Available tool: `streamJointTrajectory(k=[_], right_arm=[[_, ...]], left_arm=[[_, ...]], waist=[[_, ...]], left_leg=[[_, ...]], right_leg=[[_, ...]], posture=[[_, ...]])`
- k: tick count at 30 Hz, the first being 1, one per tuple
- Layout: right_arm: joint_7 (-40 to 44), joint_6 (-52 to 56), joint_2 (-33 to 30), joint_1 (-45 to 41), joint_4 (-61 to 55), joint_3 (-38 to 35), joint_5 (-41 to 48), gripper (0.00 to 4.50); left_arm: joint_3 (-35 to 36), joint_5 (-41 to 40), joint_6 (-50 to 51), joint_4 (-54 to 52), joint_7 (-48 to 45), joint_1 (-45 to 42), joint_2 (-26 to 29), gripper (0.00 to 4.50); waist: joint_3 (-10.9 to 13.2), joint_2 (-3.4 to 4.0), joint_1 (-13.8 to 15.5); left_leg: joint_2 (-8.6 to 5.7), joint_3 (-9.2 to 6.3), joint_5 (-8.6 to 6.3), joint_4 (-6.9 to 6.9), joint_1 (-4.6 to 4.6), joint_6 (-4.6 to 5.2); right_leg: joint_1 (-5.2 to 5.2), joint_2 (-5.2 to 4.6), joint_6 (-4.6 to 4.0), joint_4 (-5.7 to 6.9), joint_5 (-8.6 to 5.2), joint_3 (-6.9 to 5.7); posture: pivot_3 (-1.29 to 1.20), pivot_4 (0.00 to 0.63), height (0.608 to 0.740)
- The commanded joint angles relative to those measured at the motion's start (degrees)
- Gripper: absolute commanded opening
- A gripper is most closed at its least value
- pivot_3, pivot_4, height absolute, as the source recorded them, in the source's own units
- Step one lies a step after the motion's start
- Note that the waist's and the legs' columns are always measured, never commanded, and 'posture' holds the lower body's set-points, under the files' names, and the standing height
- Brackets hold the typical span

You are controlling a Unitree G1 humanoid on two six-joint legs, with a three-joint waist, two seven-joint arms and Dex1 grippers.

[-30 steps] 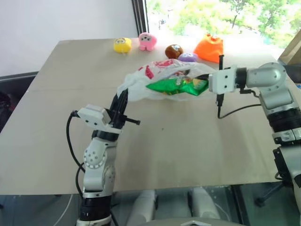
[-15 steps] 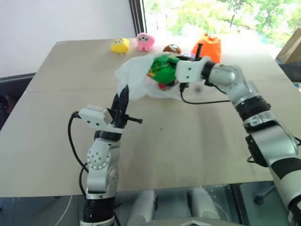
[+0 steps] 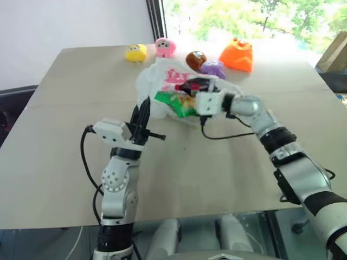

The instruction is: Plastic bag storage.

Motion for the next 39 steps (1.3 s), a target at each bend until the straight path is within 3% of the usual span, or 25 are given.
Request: streamJointTrajectory(k=[1, 5, 11, 15, 24, 30, 32, 33, 36, 39], right_arm=[[9.2, 13.6, -4.4, 4.4, -15.4, -5.8, 12.9, 4.45], [14.6, 29.4, -10.8, 11.0, -31.8, -10.3, 23.5, 4.45], [4.3, 47.3, -13.2, 15.5, -37.1, -14.9, 23.1, 4.45], [-5.0, 64.9, -8.2, 15.5, -36.2, -18.2, 26.6, 4.45], [-7.6, 72.0, -9.0, 18.6, -37.8, -15.4, 24.7, 4.45], [-7.7, 74.0, -10.3, 18.7, -41.3, -18.9, 27.9, 1.6], [-7.3, 75.6, -10.4, 18.7, -43.6, -20.2, 29.9, 0.95], [-7.5, 76.4, -9.8, 18.5, -44.8, -21.2, 31.4, 0.28], [-9.3, 77.9, -5.9, 15.4, -46.4, -25.5, 37.0, 0.13], [-14.0, 75.3, 0.4, 6.7, -43.5, -32.1, 43.3, 0.13]], left_arm=[[0.1, -0.1, -1.1, -1.4, -0.4, 0.0, 0.1, 0.0], [0.5, -0.3, -1.1, -1.2, -0.6, 0.2, 0.4, 0.0], [0.5, -0.3, -0.9, -1.0, -0.9, -0.1, 0.3, 0.0], [0.0, -0.2, -0.9, -0.8, -1.1, -0.2, 0.0, 0.0], [0.7, -0.3, -1.1, -0.9, -1.1, -0.1, 0.5, 0.0], [1.0, -0.3, -1.2, 0.0, -1.3, -1.0, 0.8, 0.0], [1.4, -0.6, -1.2, 0.5, -1.5, -1.7, 1.0, 0.0], [1.6, -0.7, -1.2, 1.0, -1.6, -2.3, 1.2, 0.0], [2.7, -1.7, -0.4, 3.1, -1.0, -5.1, 1.2, 0.0], [4.3, -2.3, 1.3, 9.2, 0.2, -14.1, 1.8, 0.0]], waist=[[0.0, 0.0, 0.1], [0.0, 0.01, -0.4], [0.0, 0.0, 0.3], [0.0, 0.0, 0.3], [0.0, 0.0, 1.3], [0.0, 0.0, 1.1], [0.0, -0.01, 1.2], [0.0, -0.01, 1.2], [0.0, -0.01, 1.1], [0.1, 0.0, 1.0]], left_leg=[[-0.01, 0.0, 0.0, 0.0, 0.0, 0.0], [-0.01, 0.0, -0.01, -0.01, -0.02, 0.01], [0.0, 0.05, -0.05, 0.07, 0.04, 0.08], [0.01, 0.05, -0.02, 0.08, 0.04, 0.03], [-0.02, 0.05, -0.01, 0.06, -0.03, 0.02], [-0.02, 0.05, -0.01, 0.06, -0.02, 0.03], [-0.02, 0.05, -0.02, 0.06, -0.02, 0.03], [-0.02, 0.05, -0.02, 0.06, -0.02, 0.03], [-0.02, 0.03, -0.02, 0.07, -0.02, 0.03], [-0.01, 0.03, -0.02, 0.09, 0.0, 0.04]], right_leg=[[0.0, -0.01, 0.0, -0.01, 0.0, 0.0], [-0.02, -0.02, 0.0, -0.01, 0.0, 0.01], [0.03, -0.01, 0.01, 0.07, 0.0, 0.02], [0.02, 0.0, 0.01, 0.09, 0.01, 0.02], [0.0, -0.02, 0.0, 0.01, 0.0, 0.01], [0.0, -0.01, 0.01, 0.04, 0.0, 0.01], [0.01, -0.01, 0.01, 0.03, 0.0, 0.01], [0.01, -0.01, 0.01, 0.03, 0.0, 0.0], [0.01, 0.0, 0.01, 0.04, 0.0, -0.01], [0.01, 0.01, 0.01, 0.1, 0.01, -0.01]], posture=[[0.0, 0.15, 0.74], [0.0, 0.15, 0.74], [0.0, 0.15, 0.74], [0.0, 0.15, 0.74], [0.0, 0.15, 0.74], [0.0, 0.15, 0.74], [0.0, 0.15, 0.74], [0.0, 0.15, 0.74], [0.0, 0.15, 0.74], [0.0, 0.15, 0.74]])
